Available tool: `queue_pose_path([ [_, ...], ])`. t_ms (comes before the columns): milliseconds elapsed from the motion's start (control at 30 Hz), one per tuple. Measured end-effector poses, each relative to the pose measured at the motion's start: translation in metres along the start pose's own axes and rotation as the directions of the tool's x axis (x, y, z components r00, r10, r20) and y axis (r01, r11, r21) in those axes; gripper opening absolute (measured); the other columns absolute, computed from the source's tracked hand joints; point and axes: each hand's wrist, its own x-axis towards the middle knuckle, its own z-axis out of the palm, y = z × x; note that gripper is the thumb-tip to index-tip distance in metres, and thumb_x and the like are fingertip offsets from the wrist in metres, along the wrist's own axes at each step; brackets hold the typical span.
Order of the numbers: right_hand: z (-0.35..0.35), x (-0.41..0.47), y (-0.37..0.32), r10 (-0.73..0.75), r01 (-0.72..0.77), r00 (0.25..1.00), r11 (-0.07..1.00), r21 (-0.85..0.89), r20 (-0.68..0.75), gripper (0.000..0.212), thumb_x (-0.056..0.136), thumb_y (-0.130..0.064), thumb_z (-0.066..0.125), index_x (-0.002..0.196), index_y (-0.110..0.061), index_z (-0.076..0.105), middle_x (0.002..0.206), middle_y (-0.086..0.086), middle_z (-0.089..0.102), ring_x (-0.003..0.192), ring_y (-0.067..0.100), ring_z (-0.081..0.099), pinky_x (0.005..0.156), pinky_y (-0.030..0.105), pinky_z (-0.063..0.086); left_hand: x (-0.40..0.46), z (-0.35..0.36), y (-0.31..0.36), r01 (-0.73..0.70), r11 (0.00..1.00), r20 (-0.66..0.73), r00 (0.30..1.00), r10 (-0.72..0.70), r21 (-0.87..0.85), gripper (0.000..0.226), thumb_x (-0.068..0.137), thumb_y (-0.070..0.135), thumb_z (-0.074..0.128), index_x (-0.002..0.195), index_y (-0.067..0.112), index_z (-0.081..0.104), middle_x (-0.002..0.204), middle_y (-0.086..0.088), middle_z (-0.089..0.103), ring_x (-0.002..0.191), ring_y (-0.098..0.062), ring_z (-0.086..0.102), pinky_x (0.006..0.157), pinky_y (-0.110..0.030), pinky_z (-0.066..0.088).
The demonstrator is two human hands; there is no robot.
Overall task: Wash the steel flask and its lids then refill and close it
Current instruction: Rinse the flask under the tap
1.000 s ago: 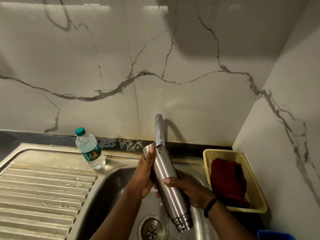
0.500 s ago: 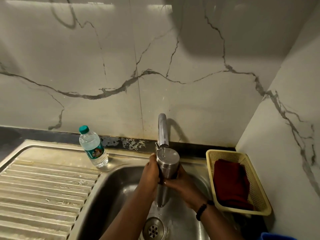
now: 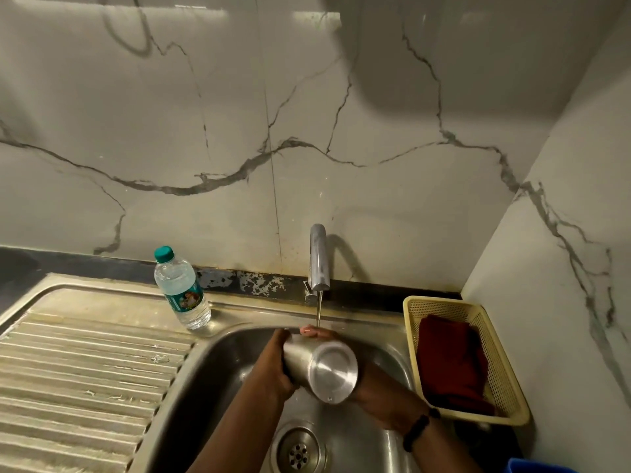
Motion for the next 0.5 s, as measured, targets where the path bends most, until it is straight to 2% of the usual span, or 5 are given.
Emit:
queue_pose_path([
  [100, -0.016, -0.002, 0.002, 0.202, -0.208, 0.978, 0.928, 0.308, 0.052, 0.035, 0.096, -0.001, 0.052, 0.122, -0.017, 0.07, 0.135, -0.003, 0.061, 0.127, 0.014, 0.056, 0.113, 0.039, 0.04, 0.002, -0.007, -0.002, -0.16, 0.986, -0.089, 0.983, 0.163, 0.04, 0.049, 0.088, 0.039, 0.069, 0.117, 0.002, 0.056, 0.116, -0.027, 0.062, 0.107, -0.044, 0.061, 0.09, -0.053, 0.053],
  [167, -0.017, -0.001, 0.005, 0.292, -0.308, 0.951, 0.872, 0.38, 0.101, 0.03, 0.095, -0.015, 0.059, 0.124, -0.016, 0.067, 0.127, 0.004, 0.067, 0.117, 0.02, 0.062, 0.106, 0.039, 0.046, 0.005, -0.007, -0.008, -0.242, 0.969, -0.103, 0.964, 0.246, 0.048, 0.056, 0.088, 0.039, 0.07, 0.127, 0.005, 0.05, 0.119, -0.026, 0.059, 0.107, -0.043, 0.061, 0.095, -0.056, 0.053],
  [333, -0.007, 0.009, 0.01, 0.386, -0.405, 0.905, 0.911, 0.085, 0.18, 0.085, 0.063, -0.05, 0.086, 0.134, -0.037, 0.041, 0.124, 0.003, 0.065, 0.11, 0.025, 0.066, 0.096, 0.046, 0.053, -0.004, 0.009, -0.014, -0.377, 0.914, -0.013, 0.923, 0.384, 0.149, 0.056, 0.085, 0.035, 0.074, 0.129, 0.011, 0.05, 0.115, -0.019, 0.063, 0.099, -0.035, 0.066, 0.079, -0.045, 0.058],
  [433, -0.004, 0.007, 0.019, 0.341, -0.326, 0.938, 0.929, -0.178, 0.066, 0.094, 0.057, -0.053, 0.085, 0.137, -0.044, 0.035, 0.124, -0.01, 0.062, 0.108, 0.013, 0.064, 0.096, 0.041, 0.054, -0.008, 0.015, 0.0, -0.384, 0.899, -0.012, 0.918, 0.396, 0.211, 0.04, 0.084, 0.029, 0.076, 0.112, 0.007, 0.057, 0.102, -0.018, 0.064, 0.085, -0.03, 0.066, 0.063, -0.034, 0.052],
  [500, -0.004, 0.003, 0.026, 0.344, -0.329, 0.937, 0.925, -0.191, 0.052, 0.095, 0.055, -0.051, 0.087, 0.135, -0.044, 0.037, 0.125, -0.01, 0.061, 0.111, 0.012, 0.062, 0.098, 0.04, 0.052, -0.01, 0.014, 0.006, -0.398, 0.868, 0.052, 0.914, 0.402, 0.297, 0.035, 0.08, 0.029, 0.079, 0.099, 0.005, 0.061, 0.098, -0.021, 0.067, 0.082, -0.031, 0.066, 0.067, -0.036, 0.054],
])
